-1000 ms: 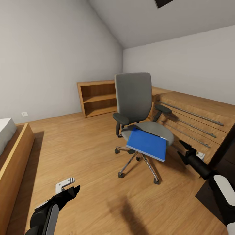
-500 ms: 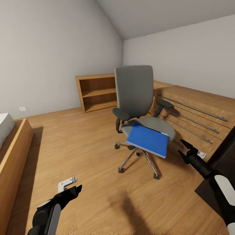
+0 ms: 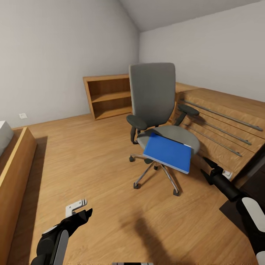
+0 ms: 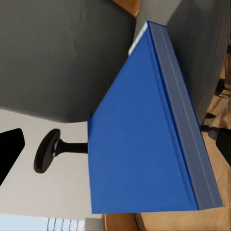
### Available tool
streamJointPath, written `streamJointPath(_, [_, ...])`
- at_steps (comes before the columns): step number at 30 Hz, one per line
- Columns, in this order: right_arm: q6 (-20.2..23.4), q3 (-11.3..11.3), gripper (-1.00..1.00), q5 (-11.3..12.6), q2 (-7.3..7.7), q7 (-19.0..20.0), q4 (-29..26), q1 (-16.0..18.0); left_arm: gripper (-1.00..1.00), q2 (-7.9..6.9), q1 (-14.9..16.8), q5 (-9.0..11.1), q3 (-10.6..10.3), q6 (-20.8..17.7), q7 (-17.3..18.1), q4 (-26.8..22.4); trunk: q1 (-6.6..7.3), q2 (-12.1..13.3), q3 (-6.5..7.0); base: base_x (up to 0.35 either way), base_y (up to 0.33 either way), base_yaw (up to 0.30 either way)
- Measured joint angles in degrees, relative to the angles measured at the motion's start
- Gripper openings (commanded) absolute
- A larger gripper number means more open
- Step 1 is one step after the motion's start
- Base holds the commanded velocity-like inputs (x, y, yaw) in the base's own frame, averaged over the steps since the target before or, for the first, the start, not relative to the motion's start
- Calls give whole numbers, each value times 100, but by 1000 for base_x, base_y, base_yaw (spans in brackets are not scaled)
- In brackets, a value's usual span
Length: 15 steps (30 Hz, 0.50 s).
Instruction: In the bedroom, organize the workspace by keeping the computer under the desk, ensuring the monitor is on the desk, placing the keyboard on the desk next to the monitor, placing the mouse on the desk next to the keyboard, moving the folder from the swivel chair onto the desk next to the mouse, stacking the notebook on top of the folder with the pen on top of the notebook, and positioning the swivel chair next to the desk.
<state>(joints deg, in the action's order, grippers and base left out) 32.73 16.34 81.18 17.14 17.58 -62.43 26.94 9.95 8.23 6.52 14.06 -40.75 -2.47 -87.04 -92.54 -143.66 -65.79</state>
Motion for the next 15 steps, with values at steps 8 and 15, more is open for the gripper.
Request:
streamJointPath(8, [14, 0, 100, 0, 7, 51, -6, 0, 100, 0, 0, 0, 0, 0, 0, 0, -21, -11, -177, 0, 0, 0])
streamJointPath(15, [67, 0, 100, -2, 16, 234, -16, 0, 100, 0, 0, 0, -5, 0, 0, 1, -39, -20, -333, 0, 0, 0])
